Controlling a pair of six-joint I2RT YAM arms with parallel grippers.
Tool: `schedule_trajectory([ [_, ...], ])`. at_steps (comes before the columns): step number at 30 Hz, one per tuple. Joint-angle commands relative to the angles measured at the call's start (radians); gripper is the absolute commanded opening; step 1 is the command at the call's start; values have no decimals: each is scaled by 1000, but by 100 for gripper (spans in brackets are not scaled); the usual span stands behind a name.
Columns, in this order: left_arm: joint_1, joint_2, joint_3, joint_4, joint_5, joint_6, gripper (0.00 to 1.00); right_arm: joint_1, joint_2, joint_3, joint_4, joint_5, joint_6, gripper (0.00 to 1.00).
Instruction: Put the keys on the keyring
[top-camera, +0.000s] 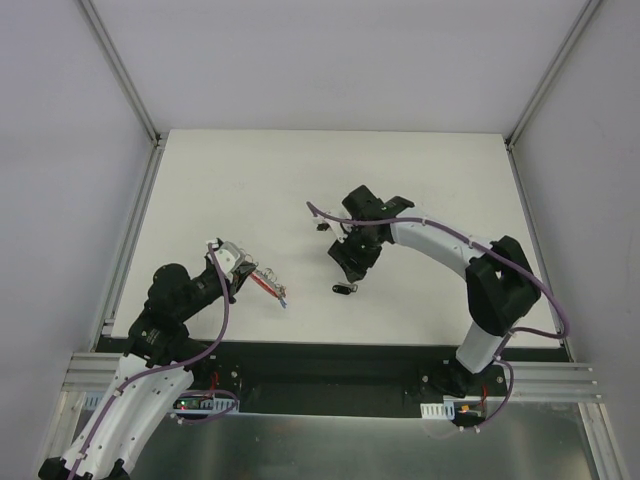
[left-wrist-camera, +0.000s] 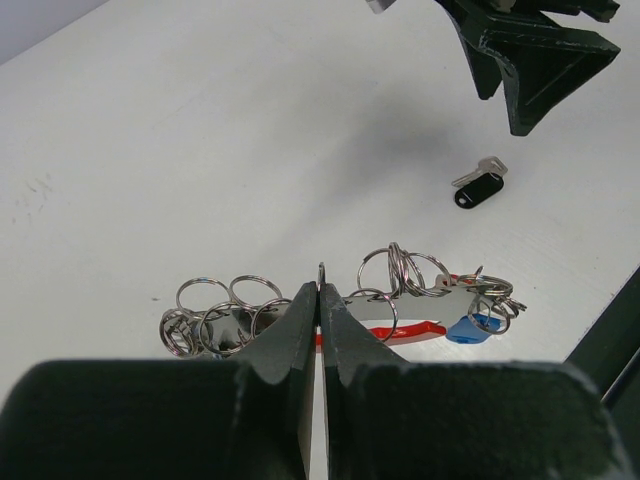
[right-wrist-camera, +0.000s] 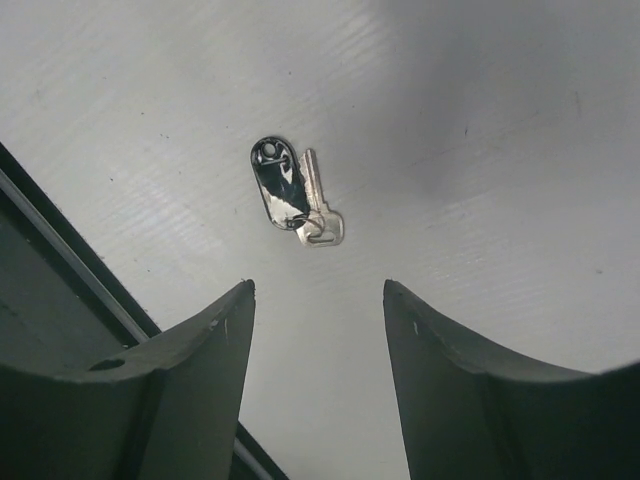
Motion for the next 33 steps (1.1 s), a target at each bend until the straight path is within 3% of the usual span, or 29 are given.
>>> schedule_trajectory([
  [1, 3, -4, 18, 53, -14, -6, 0, -3, 68, 96, -148, -28, -238, 57],
  [8, 3, 15, 20, 53, -24, -10, 0, 17, 114, 87, -97, -42, -247, 51],
  [33, 3, 58, 24, 53, -12, -2, 0, 127, 193, 7, -12, 111, -215, 44],
])
